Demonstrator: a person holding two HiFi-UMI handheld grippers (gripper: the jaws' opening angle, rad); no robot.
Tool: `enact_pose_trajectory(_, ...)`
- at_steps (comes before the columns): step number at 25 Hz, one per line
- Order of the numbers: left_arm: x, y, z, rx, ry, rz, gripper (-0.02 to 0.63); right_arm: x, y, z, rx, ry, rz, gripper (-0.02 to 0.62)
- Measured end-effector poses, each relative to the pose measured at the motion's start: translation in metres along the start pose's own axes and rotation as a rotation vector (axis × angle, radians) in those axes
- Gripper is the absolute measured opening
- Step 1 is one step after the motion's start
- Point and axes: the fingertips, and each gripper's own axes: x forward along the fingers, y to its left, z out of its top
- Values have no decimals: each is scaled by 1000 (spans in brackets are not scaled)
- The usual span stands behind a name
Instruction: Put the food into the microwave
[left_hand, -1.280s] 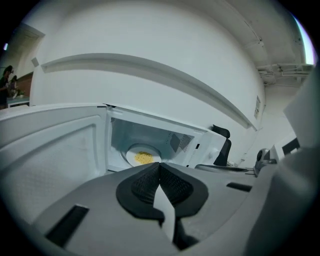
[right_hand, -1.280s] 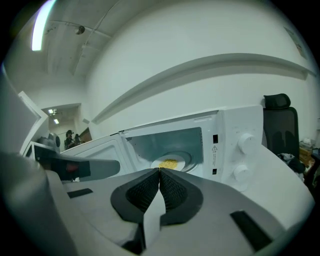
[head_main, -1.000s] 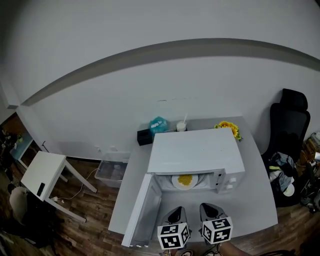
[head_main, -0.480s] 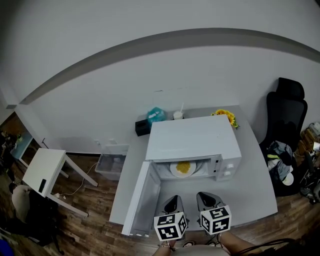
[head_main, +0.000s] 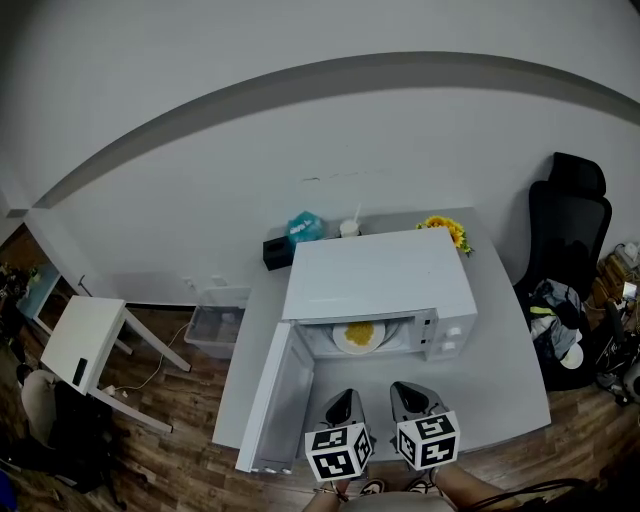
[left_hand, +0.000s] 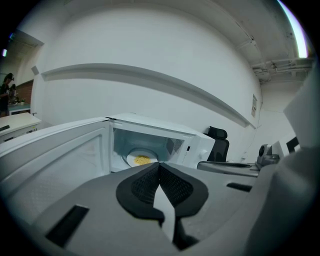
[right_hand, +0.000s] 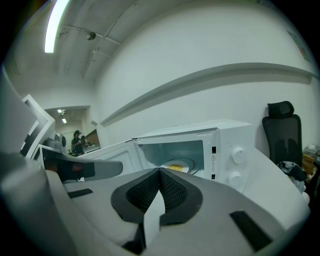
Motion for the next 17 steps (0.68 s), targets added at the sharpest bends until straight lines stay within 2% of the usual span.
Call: enact_pose_trajectory(17,-4,-6,-7,-18,0,5,3,-13,-8,-8,-3,10,-22,14)
